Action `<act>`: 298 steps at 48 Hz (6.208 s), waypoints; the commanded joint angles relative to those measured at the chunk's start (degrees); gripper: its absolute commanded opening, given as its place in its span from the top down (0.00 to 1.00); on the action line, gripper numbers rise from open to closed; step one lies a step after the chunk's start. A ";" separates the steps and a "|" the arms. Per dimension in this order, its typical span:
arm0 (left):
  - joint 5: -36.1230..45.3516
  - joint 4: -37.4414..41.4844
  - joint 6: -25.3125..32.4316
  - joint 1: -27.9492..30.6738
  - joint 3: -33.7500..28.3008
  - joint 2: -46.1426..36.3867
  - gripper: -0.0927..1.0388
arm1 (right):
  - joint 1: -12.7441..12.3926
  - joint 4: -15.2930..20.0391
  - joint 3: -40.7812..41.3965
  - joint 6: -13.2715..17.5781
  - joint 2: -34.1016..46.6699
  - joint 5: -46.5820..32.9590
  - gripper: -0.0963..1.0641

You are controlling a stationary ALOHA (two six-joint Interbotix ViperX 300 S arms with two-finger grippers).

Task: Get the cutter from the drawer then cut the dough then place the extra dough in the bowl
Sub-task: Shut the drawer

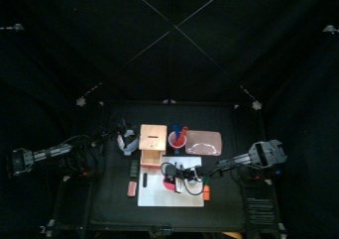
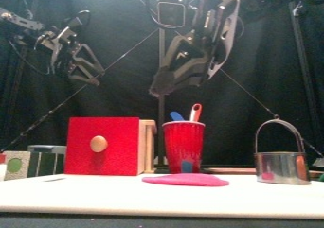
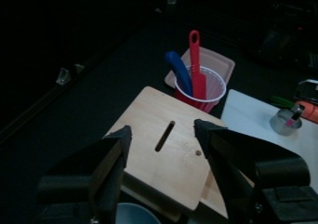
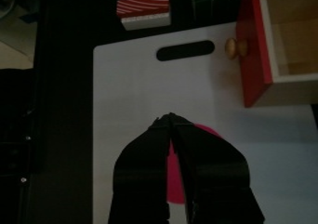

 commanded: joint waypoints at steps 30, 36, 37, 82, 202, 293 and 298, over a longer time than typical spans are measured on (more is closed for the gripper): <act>16.70 11.60 4.83 7.12 -21.53 20.92 0.34 | -0.35 -0.18 -13.45 -0.18 8.61 1.58 0.72; 21.97 10.72 9.76 8.79 -27.33 27.33 0.35 | -0.35 0.09 -13.45 -0.09 8.96 1.58 0.73; 22.85 10.28 10.72 8.96 -28.04 28.39 0.36 | -0.26 0.26 -13.45 -0.09 8.96 1.58 0.73; 36.83 -13.71 43.51 18.81 -39.55 47.29 0.42 | -1.49 -0.53 -19.69 0.00 14.41 9.32 0.80; 41.48 -10.63 46.14 15.73 -44.91 54.23 0.45 | -7.12 -8.96 -24.17 -0.09 17.93 19.95 0.84; 41.75 -10.46 46.14 16.08 -43.68 54.23 0.45 | -14.06 -15.91 -24.26 -0.26 16.17 23.47 0.84; 41.84 -10.37 46.14 16.08 -43.68 54.23 0.45 | -14.06 -15.91 -24.43 -0.26 16.08 23.38 0.84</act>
